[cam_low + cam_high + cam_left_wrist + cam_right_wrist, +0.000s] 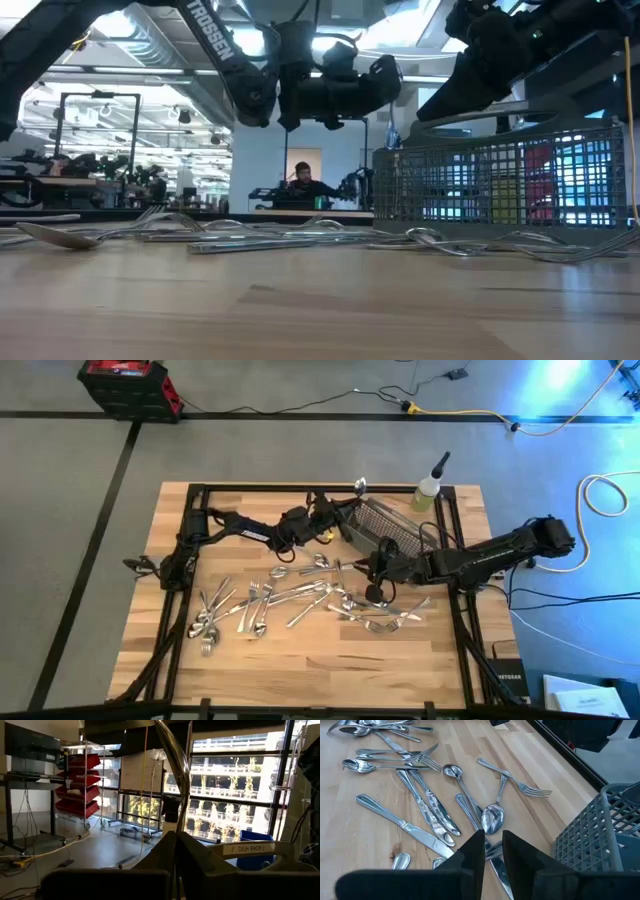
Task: Sort silverware
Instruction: Put the silver spoon into the gray silverware organizer, then put the silver fork into the gray silverware organizer
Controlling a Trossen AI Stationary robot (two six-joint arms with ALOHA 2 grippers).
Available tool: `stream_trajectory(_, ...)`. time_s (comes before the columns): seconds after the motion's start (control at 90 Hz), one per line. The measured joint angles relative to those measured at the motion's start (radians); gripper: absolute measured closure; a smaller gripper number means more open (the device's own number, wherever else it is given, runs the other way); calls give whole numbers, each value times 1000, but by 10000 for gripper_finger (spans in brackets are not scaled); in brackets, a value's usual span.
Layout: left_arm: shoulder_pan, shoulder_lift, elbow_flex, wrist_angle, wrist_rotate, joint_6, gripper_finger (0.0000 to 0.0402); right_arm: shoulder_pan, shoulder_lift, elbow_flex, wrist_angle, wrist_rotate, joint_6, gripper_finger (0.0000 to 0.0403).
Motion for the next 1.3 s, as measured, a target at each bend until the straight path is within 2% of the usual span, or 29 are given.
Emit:
stream_trajectory(0.267, 6, 2, 0, -16, 0, 37, 401, 0, 0, 0, 0, 0, 0, 352)
stream_trajectory(0.744, 6, 2, 0, -54, 0, -6, 399, 0, 0, 0, 0, 0, 0, 352)
stream_trajectory(1.1, 7, 2, 0, -38, 2, -7, 306, 0, 0, 0, 0, 0, 0, 352)
stream_trajectory(1.3, -1, -15, -1, 10, 2, -7, 284, 0, 0, 0, 0, 0, 0, 352)
